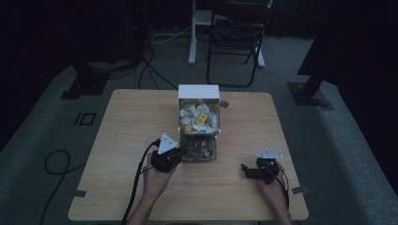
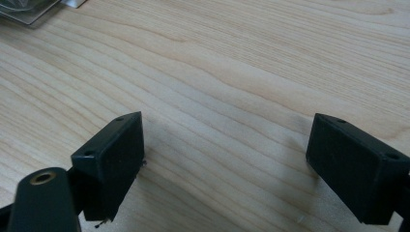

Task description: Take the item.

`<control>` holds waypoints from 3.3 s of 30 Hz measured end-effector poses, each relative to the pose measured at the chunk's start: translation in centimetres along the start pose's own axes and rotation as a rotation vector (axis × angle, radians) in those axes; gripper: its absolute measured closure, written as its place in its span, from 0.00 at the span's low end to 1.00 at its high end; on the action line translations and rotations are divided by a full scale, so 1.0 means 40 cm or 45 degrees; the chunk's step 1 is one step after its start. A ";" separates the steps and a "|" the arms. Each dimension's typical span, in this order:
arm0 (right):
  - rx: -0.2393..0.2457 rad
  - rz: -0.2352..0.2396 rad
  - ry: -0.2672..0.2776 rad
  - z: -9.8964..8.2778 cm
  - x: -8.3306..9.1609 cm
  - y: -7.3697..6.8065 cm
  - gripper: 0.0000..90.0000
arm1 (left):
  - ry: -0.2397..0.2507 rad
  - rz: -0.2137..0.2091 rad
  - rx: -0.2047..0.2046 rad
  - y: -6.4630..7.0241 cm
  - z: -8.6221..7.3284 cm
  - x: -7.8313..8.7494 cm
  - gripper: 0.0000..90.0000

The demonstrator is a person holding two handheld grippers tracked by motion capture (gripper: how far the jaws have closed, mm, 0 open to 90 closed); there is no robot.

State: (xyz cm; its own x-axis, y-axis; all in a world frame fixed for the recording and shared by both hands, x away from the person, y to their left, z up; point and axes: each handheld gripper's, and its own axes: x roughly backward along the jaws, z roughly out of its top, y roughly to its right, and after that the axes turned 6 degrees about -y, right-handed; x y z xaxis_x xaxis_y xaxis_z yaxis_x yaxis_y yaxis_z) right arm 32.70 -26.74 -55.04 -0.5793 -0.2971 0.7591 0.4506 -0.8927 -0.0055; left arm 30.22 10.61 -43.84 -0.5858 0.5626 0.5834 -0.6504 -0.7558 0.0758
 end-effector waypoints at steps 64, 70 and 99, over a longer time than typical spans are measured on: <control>0.001 0.000 0.000 0.000 0.000 0.000 0.15 | 0.060 0.028 0.022 -0.081 0.009 0.105 1.00; 0.000 0.000 0.000 0.000 0.000 0.000 0.15 | 0.061 0.034 0.024 -0.091 0.010 0.112 1.00; 0.000 0.000 0.000 0.000 0.000 0.000 0.15 | 0.060 0.073 0.050 -0.141 0.000 0.126 1.00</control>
State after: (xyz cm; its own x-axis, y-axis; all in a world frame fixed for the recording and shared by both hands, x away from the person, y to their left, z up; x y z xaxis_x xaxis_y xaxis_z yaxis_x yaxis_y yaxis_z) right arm 32.70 -26.74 -55.04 -0.5792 -0.2974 0.7590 0.4507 -0.8927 -0.0059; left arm 30.93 17.71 -41.33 -0.6443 0.5322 0.5491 -0.5960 -0.7994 0.0754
